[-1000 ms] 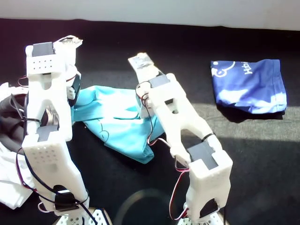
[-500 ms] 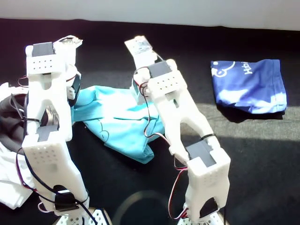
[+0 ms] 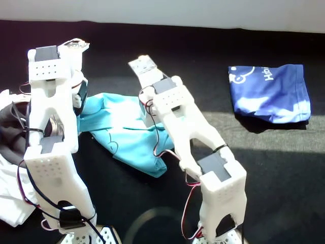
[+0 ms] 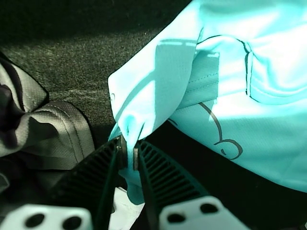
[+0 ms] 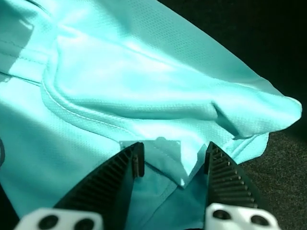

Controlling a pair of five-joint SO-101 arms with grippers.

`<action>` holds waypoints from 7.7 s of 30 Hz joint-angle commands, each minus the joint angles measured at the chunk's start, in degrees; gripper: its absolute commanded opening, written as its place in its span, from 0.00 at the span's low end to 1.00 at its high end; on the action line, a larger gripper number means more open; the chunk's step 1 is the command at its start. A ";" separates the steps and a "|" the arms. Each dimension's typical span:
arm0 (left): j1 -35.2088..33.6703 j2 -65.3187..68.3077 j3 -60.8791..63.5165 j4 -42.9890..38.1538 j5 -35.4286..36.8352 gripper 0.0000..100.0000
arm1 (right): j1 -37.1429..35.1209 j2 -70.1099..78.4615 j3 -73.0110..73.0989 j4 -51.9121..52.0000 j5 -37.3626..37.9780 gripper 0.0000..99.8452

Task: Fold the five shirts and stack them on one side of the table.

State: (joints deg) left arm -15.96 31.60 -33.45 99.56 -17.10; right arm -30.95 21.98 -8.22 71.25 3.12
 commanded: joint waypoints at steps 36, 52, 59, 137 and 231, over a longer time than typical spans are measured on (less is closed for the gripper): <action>11.38 -1.10 -1.36 1.49 0.18 0.02 | 22.55 -5.85 -18.95 10.95 8.18 0.01; 22.37 -6.81 15.25 1.41 -0.09 0.20 | 35.47 -5.85 -19.38 11.21 12.66 0.01; 17.27 -6.55 21.93 -6.42 -9.85 0.17 | 35.38 -5.85 -19.47 11.21 12.66 0.01; 14.64 -46.81 -9.63 -8.62 -15.30 0.01 | 39.78 -29.32 -50.86 6.81 19.96 0.01; 6.29 10.59 -20.79 -14.77 -11.96 0.01 | 27.56 3.82 -29.85 2.42 19.87 0.01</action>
State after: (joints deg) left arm -9.45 39.60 -49.63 80.22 -28.70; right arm -2.64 24.62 -35.12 67.21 22.81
